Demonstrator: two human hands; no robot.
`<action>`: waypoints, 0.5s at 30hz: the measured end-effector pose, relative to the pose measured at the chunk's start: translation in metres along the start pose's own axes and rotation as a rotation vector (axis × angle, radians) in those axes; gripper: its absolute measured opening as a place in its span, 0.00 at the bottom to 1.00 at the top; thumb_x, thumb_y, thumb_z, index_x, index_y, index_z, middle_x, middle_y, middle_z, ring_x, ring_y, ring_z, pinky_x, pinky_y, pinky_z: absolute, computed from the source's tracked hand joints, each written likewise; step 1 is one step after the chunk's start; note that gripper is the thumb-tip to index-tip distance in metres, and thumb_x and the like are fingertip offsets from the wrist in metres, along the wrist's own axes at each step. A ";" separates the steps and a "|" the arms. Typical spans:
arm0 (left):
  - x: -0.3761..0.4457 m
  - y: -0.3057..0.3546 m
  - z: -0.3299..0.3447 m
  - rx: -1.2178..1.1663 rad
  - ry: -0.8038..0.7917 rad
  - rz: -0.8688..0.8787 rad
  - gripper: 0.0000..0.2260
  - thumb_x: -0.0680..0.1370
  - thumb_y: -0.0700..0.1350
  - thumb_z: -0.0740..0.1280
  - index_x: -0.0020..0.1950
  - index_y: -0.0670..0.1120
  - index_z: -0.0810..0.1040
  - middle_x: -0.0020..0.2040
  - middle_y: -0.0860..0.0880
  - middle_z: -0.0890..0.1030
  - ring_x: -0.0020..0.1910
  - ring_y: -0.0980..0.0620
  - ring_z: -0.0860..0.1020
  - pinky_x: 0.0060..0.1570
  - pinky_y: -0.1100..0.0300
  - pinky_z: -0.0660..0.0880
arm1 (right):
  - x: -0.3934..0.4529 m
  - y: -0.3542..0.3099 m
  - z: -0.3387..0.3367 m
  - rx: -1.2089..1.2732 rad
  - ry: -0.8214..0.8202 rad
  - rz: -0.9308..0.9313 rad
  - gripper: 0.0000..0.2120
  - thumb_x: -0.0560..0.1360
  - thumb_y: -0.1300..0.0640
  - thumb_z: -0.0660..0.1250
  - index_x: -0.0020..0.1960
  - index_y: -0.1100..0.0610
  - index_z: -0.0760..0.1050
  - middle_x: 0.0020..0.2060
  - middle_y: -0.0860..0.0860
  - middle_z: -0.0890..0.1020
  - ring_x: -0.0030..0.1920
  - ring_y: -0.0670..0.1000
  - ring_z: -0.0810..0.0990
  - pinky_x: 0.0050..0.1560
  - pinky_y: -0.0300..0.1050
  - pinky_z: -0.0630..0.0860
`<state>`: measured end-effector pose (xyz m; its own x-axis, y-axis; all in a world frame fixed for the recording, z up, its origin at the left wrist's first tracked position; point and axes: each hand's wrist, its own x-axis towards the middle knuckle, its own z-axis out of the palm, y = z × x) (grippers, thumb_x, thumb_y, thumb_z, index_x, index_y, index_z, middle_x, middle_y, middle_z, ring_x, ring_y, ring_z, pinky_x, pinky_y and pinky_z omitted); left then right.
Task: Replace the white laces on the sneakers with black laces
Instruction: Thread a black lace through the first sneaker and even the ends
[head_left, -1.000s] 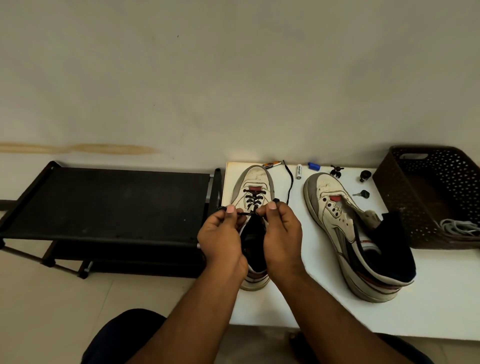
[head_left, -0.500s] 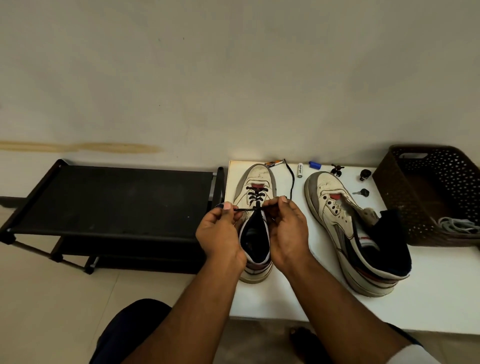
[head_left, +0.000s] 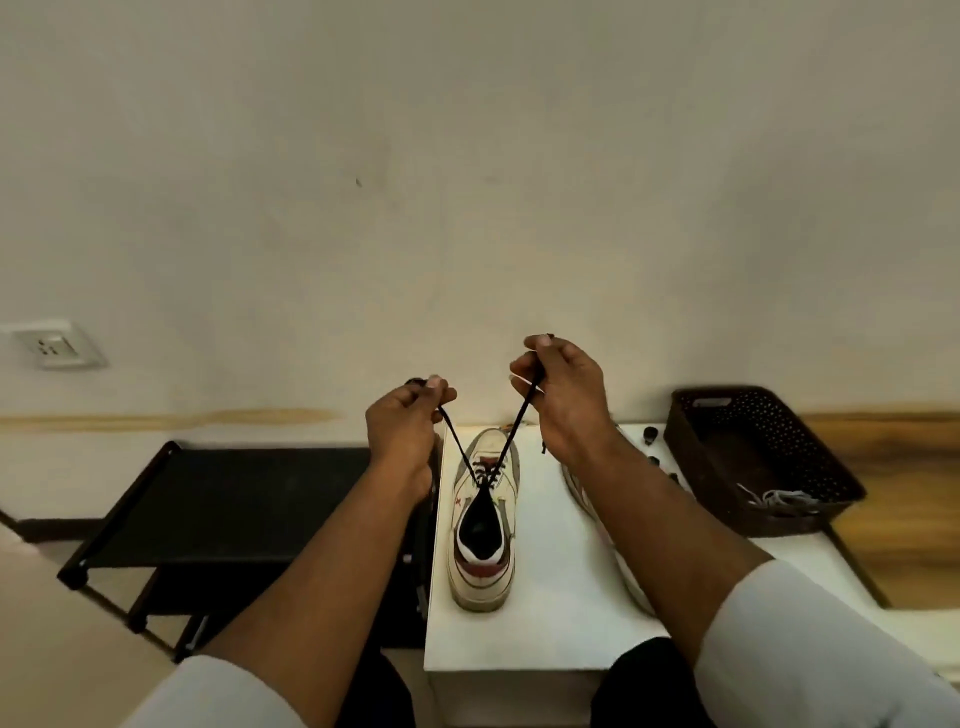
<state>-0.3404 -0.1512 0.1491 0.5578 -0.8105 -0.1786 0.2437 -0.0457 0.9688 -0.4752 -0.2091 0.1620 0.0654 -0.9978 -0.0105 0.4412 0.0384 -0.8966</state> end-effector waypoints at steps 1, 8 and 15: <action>-0.001 0.016 0.001 0.064 -0.037 0.050 0.05 0.79 0.46 0.68 0.47 0.47 0.82 0.45 0.52 0.85 0.43 0.54 0.77 0.42 0.57 0.72 | -0.001 -0.013 0.007 -0.038 -0.020 -0.014 0.08 0.80 0.57 0.62 0.46 0.57 0.78 0.34 0.51 0.80 0.40 0.49 0.80 0.52 0.48 0.76; -0.017 0.126 0.013 0.403 -0.331 0.293 0.05 0.77 0.44 0.70 0.47 0.43 0.83 0.43 0.48 0.85 0.38 0.52 0.78 0.39 0.58 0.73 | -0.016 -0.085 0.045 -0.171 -0.077 -0.163 0.08 0.80 0.57 0.62 0.46 0.57 0.78 0.36 0.51 0.82 0.40 0.48 0.81 0.53 0.50 0.76; -0.029 0.157 0.035 0.239 -0.402 0.322 0.03 0.75 0.39 0.72 0.46 0.40 0.82 0.41 0.45 0.85 0.35 0.52 0.80 0.38 0.58 0.77 | -0.028 -0.118 0.060 -0.251 -0.081 -0.297 0.09 0.80 0.58 0.62 0.50 0.61 0.79 0.38 0.53 0.83 0.40 0.47 0.81 0.51 0.49 0.77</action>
<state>-0.3458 -0.1553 0.3124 0.2172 -0.9618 0.1664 -0.1014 0.1473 0.9839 -0.4751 -0.1824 0.2945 0.0423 -0.9558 0.2911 0.2198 -0.2753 -0.9359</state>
